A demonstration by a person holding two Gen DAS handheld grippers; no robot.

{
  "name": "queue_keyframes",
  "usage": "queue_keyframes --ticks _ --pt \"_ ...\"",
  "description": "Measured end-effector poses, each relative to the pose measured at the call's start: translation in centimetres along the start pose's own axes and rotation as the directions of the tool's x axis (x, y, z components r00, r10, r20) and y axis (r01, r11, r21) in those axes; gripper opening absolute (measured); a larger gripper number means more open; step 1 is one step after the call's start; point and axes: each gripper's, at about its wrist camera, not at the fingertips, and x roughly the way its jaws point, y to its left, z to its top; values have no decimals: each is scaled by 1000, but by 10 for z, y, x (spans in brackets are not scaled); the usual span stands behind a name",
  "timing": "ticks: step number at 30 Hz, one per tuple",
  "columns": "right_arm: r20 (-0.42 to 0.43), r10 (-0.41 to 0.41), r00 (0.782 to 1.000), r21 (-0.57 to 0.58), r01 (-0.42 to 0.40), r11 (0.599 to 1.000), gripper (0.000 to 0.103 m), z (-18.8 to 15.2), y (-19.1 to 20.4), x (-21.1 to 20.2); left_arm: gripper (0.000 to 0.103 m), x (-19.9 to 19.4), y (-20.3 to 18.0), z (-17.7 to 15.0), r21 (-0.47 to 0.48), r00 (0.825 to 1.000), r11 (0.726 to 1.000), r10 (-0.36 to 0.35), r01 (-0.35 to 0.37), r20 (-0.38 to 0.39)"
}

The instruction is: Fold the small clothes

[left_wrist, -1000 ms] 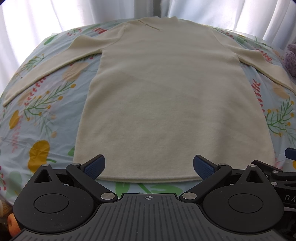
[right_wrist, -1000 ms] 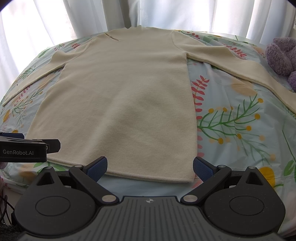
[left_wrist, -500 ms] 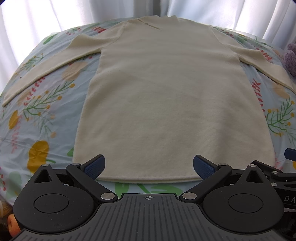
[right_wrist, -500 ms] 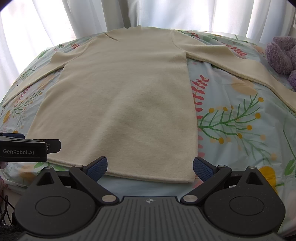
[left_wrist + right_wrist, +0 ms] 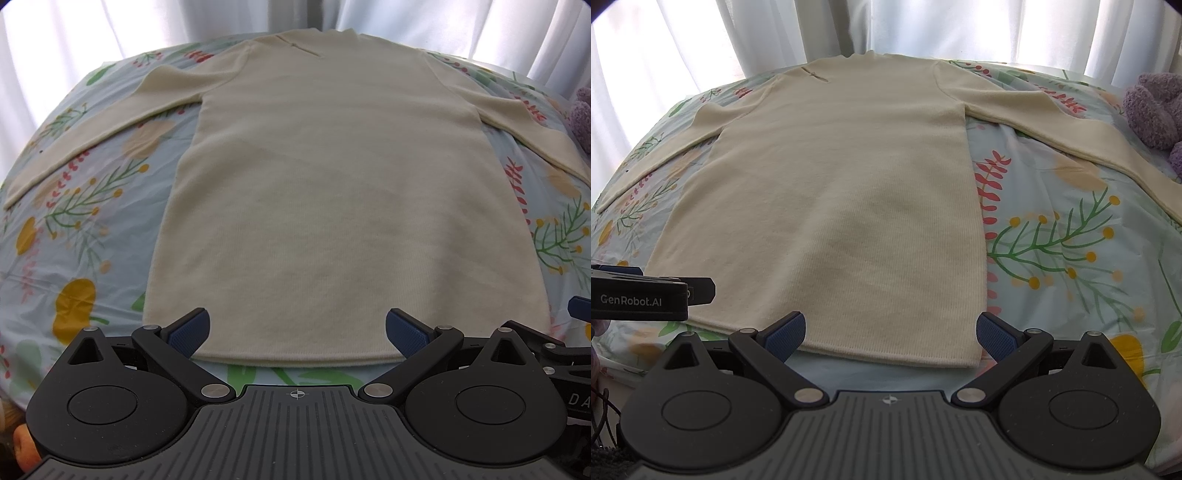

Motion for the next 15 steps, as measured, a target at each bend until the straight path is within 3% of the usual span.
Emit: queue_keyframes --ticks 15 --pt "-4 8 1000 1 -8 1000 99 0 -2 1 103 3 1 3 3 1000 1000 -3 3 -12"
